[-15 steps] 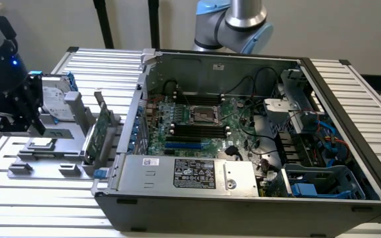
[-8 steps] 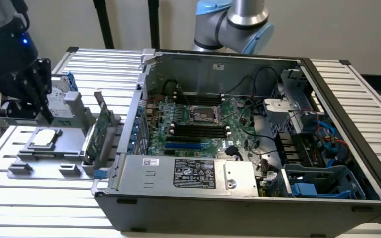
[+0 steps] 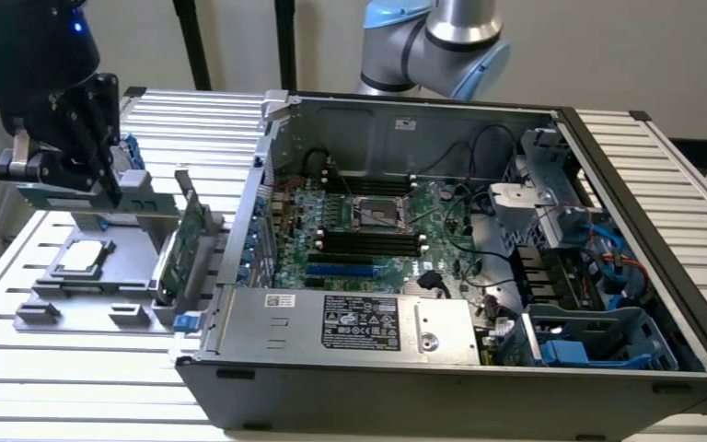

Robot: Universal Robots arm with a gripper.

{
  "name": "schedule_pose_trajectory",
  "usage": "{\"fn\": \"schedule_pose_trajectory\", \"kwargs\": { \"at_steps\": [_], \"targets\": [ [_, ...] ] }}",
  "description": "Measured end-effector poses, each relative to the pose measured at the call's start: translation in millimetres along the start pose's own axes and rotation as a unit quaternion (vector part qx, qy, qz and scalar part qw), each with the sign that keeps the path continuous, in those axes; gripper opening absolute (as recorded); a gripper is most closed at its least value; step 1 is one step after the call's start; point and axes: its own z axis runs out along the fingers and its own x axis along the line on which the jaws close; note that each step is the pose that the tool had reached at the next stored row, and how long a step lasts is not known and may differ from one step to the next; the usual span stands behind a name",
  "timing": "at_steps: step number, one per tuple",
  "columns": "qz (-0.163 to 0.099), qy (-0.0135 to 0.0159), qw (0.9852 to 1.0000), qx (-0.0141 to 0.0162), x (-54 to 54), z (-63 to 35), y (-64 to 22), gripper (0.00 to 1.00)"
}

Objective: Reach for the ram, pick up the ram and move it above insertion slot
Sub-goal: 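Pick up the ram and move it above insertion slot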

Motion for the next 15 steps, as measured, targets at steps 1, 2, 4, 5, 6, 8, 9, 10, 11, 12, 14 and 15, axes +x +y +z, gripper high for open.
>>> {"fn": "schedule_pose_trajectory", "kwargs": {
  "at_steps": [1,2,4,5,6,8,9,10,11,12,14,15],
  "targets": [
    [0.0,-0.0002,1.0,-0.0001,-0.2,-2.7,-4.1,0.14],
    [0.0,-0.0004,1.0,-0.0003,-0.3,-5.2,-8.3,0.14],
    [0.0,-0.001,1.0,-0.0004,-0.7,-8.3,-16.4,0.14],
    [0.0,-0.0014,1.0,-0.0004,-0.9,-9.2,-20.4,0.14],
    [0.0,-0.0019,1.0,-0.0005,-1.1,-9.7,-24.7,0.14],
    [0.0,-0.0032,1.0,-0.0004,-1.6,-10.5,-33.4,0.14],
    [0.0,-0.0039,1.0,-0.0004,-1.8,-10.8,-38.3,0.14],
    [0.0,-0.0044,1.0,-0.0004,-2.1,-11.1,-42.7,0.14],
    [0.0,-0.005,1.0,-0.0004,-2.3,-11.4,-47.1,0.14],
    [0.0,-0.0055,1.0,-0.0004,-2.5,-11.7,-51.7,0.14],
    [0.0,-0.0072,1.0,-0.0004,-3.0,-12.0,-60.6,0.14],
    [0.0,-0.0084,1.0,-0.0004,-3.1,-12.3,-65.4,0.14]
  ]
}}
